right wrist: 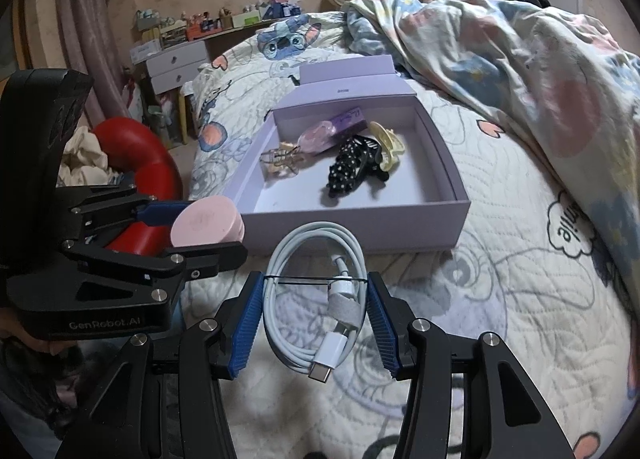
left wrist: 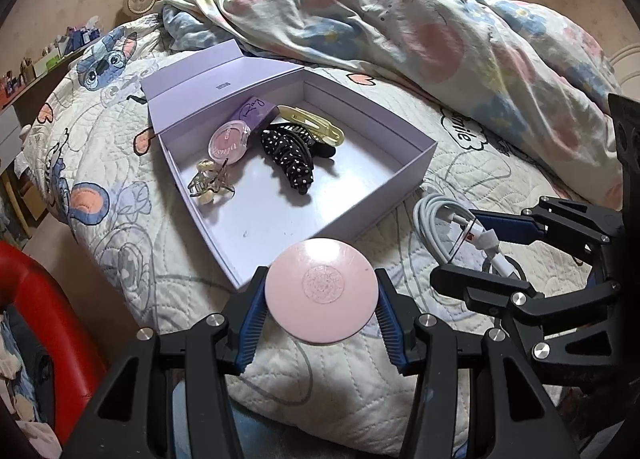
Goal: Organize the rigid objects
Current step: 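Carry the compact and cable over the lavender box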
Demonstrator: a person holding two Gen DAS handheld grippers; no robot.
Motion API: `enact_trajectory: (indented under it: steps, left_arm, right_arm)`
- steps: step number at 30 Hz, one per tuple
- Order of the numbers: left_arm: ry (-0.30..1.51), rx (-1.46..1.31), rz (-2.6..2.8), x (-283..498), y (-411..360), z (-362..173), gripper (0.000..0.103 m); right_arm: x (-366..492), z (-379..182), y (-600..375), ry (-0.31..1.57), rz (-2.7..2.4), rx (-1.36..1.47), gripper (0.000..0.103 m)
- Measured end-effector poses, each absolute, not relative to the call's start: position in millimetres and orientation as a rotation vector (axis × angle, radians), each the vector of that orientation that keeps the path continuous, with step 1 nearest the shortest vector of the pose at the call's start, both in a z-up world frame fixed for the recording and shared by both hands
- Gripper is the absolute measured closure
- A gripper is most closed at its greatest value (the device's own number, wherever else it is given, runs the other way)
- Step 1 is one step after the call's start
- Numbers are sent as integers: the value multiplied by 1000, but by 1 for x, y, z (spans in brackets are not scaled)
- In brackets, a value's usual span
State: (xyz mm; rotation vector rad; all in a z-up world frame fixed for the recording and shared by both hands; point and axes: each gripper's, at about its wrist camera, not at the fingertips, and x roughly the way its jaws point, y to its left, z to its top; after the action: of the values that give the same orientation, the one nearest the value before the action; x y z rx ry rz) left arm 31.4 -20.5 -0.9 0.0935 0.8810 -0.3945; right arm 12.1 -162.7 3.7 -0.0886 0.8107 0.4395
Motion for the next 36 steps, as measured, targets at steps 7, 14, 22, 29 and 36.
enact_trajectory:
  steps: [7,14,22,29,36]
  left_arm:
    - [886,88,-395,48,-20,-1,53]
    - [890,81,-396,67,-19,-2,53]
    - [894,75,-392,92,-16,-5,53]
    - [882,93,-388,114,-15,-4,53]
    - [857,109,-379,131,-12,2,53]
  right_arm:
    - [32,5,-159,806,457,-98,53]
    - [51,5,-157,803,471,-99,53]
    - [73,7,-154,789,481,-116,53]
    - [95,11,-150,769,491,-141,53]
    - [116,15,-147,747,498,-158,53]
